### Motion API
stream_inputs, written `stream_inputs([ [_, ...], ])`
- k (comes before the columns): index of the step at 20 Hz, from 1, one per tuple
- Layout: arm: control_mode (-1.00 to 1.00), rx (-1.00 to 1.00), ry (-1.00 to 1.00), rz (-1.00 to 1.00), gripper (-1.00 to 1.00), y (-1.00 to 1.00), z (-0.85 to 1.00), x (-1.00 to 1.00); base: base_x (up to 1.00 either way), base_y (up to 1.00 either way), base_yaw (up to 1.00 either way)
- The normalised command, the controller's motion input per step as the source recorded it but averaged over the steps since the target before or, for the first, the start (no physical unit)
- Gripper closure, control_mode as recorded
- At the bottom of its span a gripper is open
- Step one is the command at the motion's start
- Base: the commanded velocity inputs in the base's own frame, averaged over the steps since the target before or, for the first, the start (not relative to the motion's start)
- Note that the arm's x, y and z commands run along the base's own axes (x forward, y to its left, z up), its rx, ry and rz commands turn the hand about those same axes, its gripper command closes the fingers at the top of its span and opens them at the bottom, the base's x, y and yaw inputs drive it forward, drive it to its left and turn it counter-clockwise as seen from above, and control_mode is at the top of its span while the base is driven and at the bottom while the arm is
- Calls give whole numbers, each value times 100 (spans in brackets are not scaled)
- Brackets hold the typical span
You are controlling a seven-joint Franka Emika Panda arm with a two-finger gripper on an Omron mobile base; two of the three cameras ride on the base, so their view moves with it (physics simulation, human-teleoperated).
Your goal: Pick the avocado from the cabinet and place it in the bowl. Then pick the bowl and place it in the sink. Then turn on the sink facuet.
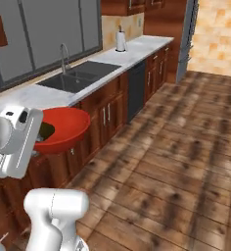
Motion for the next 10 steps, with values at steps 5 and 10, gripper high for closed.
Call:
stream_inputs([
  [5,100,0,0,0,100,0,0,0,84,-22,-56],
  [10,100,0,0,0,100,0,0,0,100,0,-38],
])
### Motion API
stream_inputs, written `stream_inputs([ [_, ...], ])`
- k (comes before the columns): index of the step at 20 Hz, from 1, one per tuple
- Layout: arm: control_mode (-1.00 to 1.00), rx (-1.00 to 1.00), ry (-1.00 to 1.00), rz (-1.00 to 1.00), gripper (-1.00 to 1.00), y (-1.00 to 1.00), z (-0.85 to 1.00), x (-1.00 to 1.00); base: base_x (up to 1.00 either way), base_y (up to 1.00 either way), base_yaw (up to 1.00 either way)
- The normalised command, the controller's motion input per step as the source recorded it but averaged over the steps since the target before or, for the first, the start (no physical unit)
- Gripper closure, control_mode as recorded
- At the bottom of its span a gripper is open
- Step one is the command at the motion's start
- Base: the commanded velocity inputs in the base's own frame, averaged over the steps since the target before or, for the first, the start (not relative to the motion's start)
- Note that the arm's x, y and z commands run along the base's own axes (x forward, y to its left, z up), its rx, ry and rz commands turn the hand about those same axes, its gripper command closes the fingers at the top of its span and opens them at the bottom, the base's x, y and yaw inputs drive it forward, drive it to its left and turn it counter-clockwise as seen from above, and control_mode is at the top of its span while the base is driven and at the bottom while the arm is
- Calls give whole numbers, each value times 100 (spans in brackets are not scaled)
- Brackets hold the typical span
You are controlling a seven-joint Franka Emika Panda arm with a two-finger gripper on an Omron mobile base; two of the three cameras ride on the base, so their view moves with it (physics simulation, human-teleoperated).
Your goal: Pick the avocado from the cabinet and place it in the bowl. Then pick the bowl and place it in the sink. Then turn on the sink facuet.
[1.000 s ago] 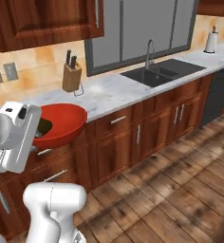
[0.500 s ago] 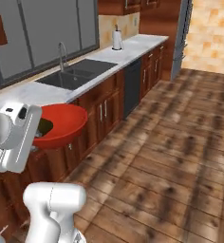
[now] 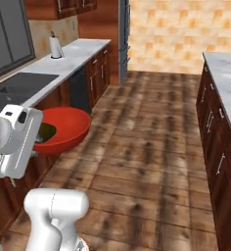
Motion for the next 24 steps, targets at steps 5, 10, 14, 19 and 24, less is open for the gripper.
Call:
stream_inputs([
  [5,100,0,0,0,100,0,0,0,100,0,-28],
  [10,100,0,0,0,100,0,0,0,100,5,-22],
  [14,100,0,0,0,100,0,0,0,100,8,-17],
  [19,100,0,0,0,100,0,0,0,100,6,-2],
  [24,100,0,0,0,100,0,0,0,98,0,49],
])
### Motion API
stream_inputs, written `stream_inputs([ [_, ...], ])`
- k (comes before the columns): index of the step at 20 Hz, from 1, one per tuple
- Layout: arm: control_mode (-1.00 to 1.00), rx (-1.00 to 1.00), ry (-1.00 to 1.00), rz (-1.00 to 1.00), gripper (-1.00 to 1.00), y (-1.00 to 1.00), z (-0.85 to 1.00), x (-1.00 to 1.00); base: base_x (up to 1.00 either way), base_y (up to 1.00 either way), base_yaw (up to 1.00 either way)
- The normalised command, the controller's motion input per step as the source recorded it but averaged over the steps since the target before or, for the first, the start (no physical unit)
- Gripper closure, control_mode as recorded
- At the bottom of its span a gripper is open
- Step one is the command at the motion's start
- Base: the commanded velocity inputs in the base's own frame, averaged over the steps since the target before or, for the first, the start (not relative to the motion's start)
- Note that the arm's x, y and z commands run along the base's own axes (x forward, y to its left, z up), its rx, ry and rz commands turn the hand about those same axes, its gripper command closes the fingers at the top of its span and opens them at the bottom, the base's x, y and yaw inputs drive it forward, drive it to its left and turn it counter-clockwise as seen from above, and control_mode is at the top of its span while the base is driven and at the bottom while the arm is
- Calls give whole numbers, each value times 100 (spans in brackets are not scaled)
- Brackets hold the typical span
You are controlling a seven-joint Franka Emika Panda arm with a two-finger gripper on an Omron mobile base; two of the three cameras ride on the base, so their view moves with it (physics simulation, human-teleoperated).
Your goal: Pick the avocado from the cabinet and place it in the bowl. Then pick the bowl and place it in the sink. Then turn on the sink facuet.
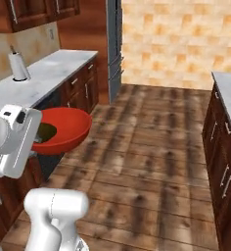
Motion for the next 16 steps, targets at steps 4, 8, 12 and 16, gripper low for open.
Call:
stream_inputs([
  [4,100,0,0,0,100,0,0,0,81,-1,83],
  [8,100,0,0,0,100,0,0,0,37,-5,89],
  [12,100,0,0,0,100,0,0,0,1,-8,90],
  [16,100,0,0,0,100,0,0,0,29,-4,88],
])
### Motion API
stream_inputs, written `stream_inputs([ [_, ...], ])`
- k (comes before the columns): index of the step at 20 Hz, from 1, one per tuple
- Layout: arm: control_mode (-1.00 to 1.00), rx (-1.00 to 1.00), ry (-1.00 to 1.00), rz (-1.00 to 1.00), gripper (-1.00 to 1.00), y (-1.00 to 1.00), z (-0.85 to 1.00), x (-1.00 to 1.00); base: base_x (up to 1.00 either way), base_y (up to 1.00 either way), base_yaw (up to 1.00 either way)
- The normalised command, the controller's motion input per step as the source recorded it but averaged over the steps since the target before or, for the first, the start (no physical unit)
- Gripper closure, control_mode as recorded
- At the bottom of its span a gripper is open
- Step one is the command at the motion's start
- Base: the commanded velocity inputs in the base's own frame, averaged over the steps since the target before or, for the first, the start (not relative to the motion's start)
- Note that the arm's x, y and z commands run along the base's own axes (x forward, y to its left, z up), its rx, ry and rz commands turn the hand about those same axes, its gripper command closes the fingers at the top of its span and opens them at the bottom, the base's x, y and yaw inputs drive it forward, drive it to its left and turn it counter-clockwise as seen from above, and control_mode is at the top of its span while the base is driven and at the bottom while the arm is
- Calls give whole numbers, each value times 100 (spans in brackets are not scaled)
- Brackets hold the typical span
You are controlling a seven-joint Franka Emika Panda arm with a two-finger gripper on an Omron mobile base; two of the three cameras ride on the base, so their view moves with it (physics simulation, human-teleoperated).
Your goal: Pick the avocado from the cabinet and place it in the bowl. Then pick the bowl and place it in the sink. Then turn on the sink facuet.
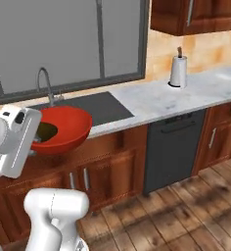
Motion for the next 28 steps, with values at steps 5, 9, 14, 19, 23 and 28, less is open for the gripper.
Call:
stream_inputs([
  [5,100,0,0,0,100,0,0,0,72,-25,73],
  [9,100,0,0,0,100,0,0,0,75,-42,64],
  [14,100,0,0,0,100,0,0,0,55,-57,56],
  [19,100,0,0,0,100,0,0,0,35,-45,23],
  [23,100,0,0,0,100,0,0,0,74,-4,-1],
  [28,100,0,0,0,100,0,0,0,53,2,-10],
])
